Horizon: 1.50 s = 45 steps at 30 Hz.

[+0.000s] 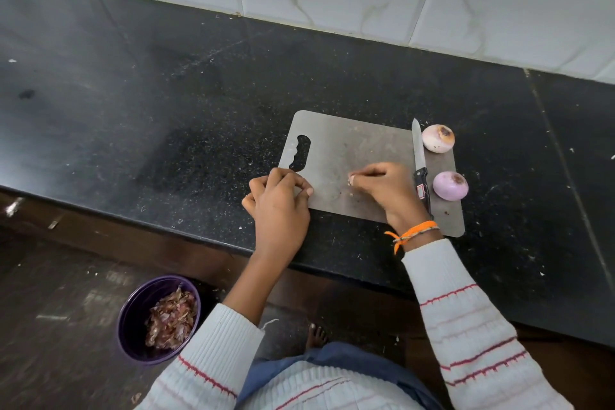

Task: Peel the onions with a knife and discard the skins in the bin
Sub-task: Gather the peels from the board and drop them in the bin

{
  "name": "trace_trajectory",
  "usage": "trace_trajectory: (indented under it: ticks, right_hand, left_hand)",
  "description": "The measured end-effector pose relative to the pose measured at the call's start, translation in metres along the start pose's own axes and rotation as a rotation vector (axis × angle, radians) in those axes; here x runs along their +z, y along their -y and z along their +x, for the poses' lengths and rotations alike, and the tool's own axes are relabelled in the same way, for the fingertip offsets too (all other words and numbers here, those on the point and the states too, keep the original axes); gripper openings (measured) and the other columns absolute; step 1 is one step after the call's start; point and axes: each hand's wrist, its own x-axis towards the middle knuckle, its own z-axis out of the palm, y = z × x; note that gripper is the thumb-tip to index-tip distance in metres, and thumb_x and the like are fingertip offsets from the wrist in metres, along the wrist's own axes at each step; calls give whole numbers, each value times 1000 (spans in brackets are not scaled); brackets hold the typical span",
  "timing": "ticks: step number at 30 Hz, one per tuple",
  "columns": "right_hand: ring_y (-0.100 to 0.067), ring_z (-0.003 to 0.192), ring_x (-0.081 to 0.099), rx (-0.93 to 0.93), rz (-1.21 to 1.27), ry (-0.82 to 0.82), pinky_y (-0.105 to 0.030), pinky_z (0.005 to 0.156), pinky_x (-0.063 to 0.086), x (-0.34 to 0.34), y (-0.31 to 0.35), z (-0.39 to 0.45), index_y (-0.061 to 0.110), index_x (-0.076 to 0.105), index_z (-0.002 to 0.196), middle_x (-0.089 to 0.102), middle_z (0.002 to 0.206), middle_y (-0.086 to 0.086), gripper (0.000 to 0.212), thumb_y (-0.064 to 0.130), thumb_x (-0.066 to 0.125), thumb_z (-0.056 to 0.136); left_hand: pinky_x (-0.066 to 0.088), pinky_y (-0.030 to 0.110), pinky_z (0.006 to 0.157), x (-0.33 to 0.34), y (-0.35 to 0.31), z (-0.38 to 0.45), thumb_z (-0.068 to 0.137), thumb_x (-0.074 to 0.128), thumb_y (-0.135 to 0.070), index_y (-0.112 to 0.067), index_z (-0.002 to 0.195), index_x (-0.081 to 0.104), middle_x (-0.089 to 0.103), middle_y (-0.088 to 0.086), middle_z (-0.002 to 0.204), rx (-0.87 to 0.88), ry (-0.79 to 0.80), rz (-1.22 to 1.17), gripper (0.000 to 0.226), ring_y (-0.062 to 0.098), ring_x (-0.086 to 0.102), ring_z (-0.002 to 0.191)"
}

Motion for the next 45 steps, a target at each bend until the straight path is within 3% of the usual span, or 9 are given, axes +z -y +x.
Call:
trace_trajectory:
  ticks: [4, 7, 11, 20, 29, 34, 40, 42, 45]
  right_hand:
    - [-11, 78, 66, 202, 615, 160, -19, 77, 55, 7, 18, -15, 4, 67, 77, 71, 71, -3, 13, -5, 60, 83]
    - [-10, 67, 69, 289, 773, 276, -16, 63, 56, 33, 35, -30, 4, 72, 64, 71, 65, -4, 28, -7, 56, 85]
    - [-9, 60, 68, 365, 820, 440, -14, 58, 54, 85, 55, -59, 3, 72, 57, 70, 62, -5, 38, -10, 52, 85]
    - [-5, 61, 66, 552, 569, 845, -12, 64, 54, 235, 32, -127, -1, 63, 76, 69, 64, -2, 20, -14, 50, 84]
    - [-5, 60, 67, 820, 410, 722, -13, 64, 55, 436, -106, -121, -2, 59, 78, 70, 60, -2, 17, -15, 50, 84]
    - [-8, 58, 65, 698, 192, 615, -14, 62, 55, 542, -211, -90, -3, 60, 78, 68, 56, 0, 13, -14, 55, 83]
    - [-33, 95, 65, 367, -359, 582, -44, 90, 52, 614, -310, -54, 1, 72, 89, 68, 103, -21, 19, -7, 55, 84]
    - [-29, 95, 66, 309, -472, 581, -42, 90, 53, 623, -324, -45, 12, 74, 79, 71, 101, -17, 28, -9, 56, 82]
    - [-25, 82, 69, 211, -583, 556, -41, 81, 57, 628, -325, -40, 20, 69, 58, 73, 85, -11, 33, -8, 66, 74]
  left_hand:
    - [27, 32, 82, -25, 18, -2, 92, 53, -16, -22, 83, 57, 56, -9, 96, -76, 49, -206, 12, 12, 41, 94]
    - [37, 22, 65, -50, 31, -9, 92, 53, -11, -23, 78, 56, 56, -9, 75, -179, 98, -522, 19, 1, 47, 67]
    - [38, 12, 59, -81, 61, -24, 92, 53, -10, -18, 80, 59, 57, -5, 70, -345, 75, -780, 16, 4, 48, 65]
    - [38, 24, 67, -126, 205, -89, 94, 46, -6, -14, 79, 55, 51, 7, 74, -796, -75, -888, 20, 14, 46, 69]
    - [39, 6, 47, -90, 405, -127, 89, 57, -4, -11, 72, 59, 58, -5, 52, -1217, -308, -799, 19, -5, 51, 44]
    - [41, 11, 51, -34, 522, -127, 86, 60, -2, -13, 69, 59, 57, 3, 62, -1313, -337, -751, 20, 7, 51, 55]
    - [48, 28, 74, 17, 609, -132, 81, 57, 5, -10, 81, 72, 69, 10, 83, -1336, -257, -596, 21, 16, 59, 73]
    - [51, 28, 78, 25, 624, -131, 82, 55, 6, -8, 89, 73, 69, 11, 88, -1342, -240, -561, 24, 19, 62, 78]
    - [57, 30, 68, 30, 640, -127, 82, 58, 8, -13, 71, 70, 68, 14, 74, -1331, -223, -652, 26, 20, 65, 65]
